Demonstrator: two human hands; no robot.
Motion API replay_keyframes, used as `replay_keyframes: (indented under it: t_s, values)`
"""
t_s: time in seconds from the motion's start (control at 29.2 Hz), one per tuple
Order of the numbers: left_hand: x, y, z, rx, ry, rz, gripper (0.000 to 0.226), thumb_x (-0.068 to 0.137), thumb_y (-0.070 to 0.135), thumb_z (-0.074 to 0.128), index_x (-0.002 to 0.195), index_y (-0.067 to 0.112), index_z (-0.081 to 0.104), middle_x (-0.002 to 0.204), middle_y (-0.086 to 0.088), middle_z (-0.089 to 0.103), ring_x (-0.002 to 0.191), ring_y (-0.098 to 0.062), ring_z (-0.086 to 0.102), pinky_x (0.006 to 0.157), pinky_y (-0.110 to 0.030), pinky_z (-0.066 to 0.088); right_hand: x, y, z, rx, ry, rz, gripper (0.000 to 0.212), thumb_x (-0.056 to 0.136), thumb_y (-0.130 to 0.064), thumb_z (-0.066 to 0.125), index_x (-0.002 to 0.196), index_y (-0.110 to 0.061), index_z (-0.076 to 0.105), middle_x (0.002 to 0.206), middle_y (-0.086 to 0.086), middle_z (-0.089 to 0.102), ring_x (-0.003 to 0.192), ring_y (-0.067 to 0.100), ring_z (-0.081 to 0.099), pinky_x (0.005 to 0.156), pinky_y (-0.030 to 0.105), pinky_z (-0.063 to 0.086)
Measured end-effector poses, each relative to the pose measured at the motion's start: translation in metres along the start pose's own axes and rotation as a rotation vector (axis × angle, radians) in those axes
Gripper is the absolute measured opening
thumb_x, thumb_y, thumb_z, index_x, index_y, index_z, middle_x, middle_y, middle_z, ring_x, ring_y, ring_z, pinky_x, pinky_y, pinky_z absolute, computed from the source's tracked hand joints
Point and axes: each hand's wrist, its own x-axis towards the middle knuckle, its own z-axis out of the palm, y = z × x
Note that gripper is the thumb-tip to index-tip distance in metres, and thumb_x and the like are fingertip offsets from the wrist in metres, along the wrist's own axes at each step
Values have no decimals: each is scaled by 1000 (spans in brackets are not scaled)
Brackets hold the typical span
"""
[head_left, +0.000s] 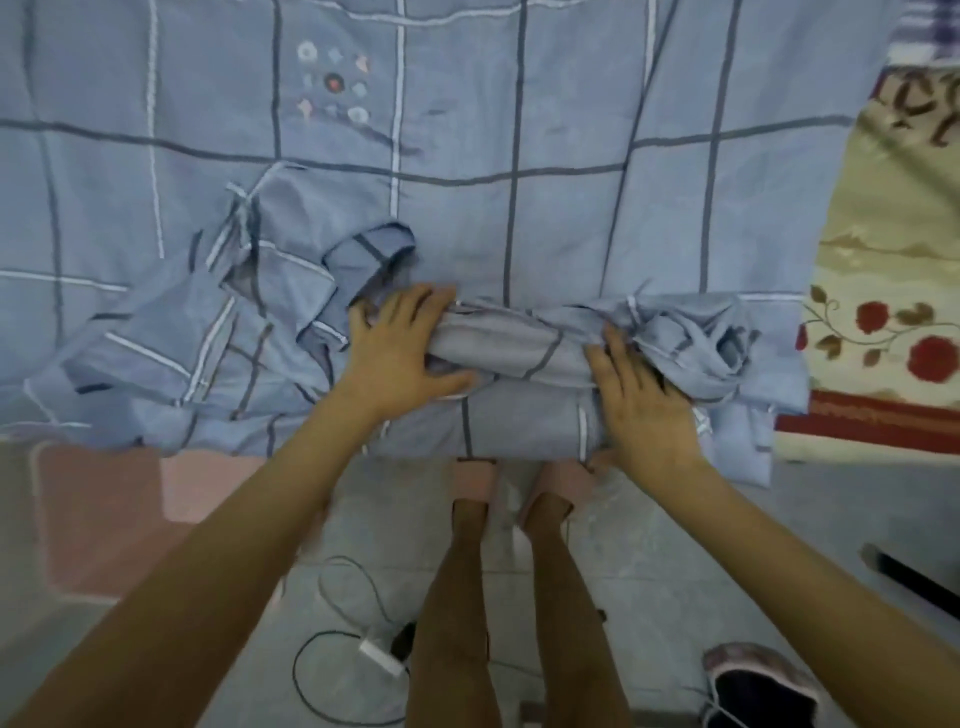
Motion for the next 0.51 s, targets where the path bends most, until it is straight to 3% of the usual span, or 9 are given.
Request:
replay_keyframes:
  t_s: [0.07,0.14,0.17,0.24,0.31,0.38,0.41,0.48,0.51]
  values:
    - [-31,-9,1,225,-103,71,113,41,69,72,134,9,49,116,-13,61,105,-26,51,83,-37,28,-1,-4,-4,-86,21,36,92,55,-19,79,137,-8,38,111,15,65,97,28,65,89,36,44]
    - [-46,-17,7,329,-183,30,112,18,49,88,116,5,57,100,-16,66,88,-31,63,76,-36,43,9,-8,-14,-127,45,68,58,67,-7,60,125,-6,55,78,11,65,76,26,64,80,34,37]
    - [-51,-19,5,352,-191,7,102,16,41,91,106,5,59,96,-17,66,81,-33,65,70,-38,48,14,-9,-23,-122,23,88,43,65,-3,57,107,-8,66,64,8,62,65,25,62,77,35,40]
    - [-57,-18,-6,347,-161,-25,76,24,31,90,90,4,64,96,-17,66,74,-34,65,61,-38,48,10,-9,-42,-103,-73,45,18,53,0,69,67,-11,68,46,6,52,52,24,56,74,31,48]
    - [-56,-16,-15,383,-166,-24,47,40,19,86,82,5,70,92,-13,67,69,-31,64,65,-39,48,-3,-6,-52,-86,-125,-44,23,42,1,79,58,-7,65,54,13,55,60,29,59,87,42,47]
    - [-67,-6,-41,430,-242,-5,27,56,9,79,81,6,71,81,-12,67,71,-30,63,71,-37,48,-21,-10,-71,-67,-190,-116,33,42,-5,80,74,-2,71,75,18,64,81,38,64,105,61,29]
    - [-77,-2,-56,399,-296,2,25,64,8,74,89,4,69,81,-13,67,74,-29,64,72,-36,47,-34,-11,-80,-47,-243,-164,40,44,-7,80,83,0,72,75,19,66,82,40,65,104,65,25]
    - [-99,11,-74,319,-510,-30,36,85,14,57,120,7,55,103,-14,66,93,-29,63,79,-35,46,-57,-11,-99,11,-420,-143,47,42,-14,84,84,1,69,57,16,63,60,34,65,87,50,50]
    - [-113,16,-84,295,-619,-44,40,90,18,51,130,10,46,112,-13,64,101,-28,61,82,-35,45,-66,-12,-112,53,-452,-87,51,33,-17,87,78,-2,68,48,12,59,46,28,61,65,36,55]
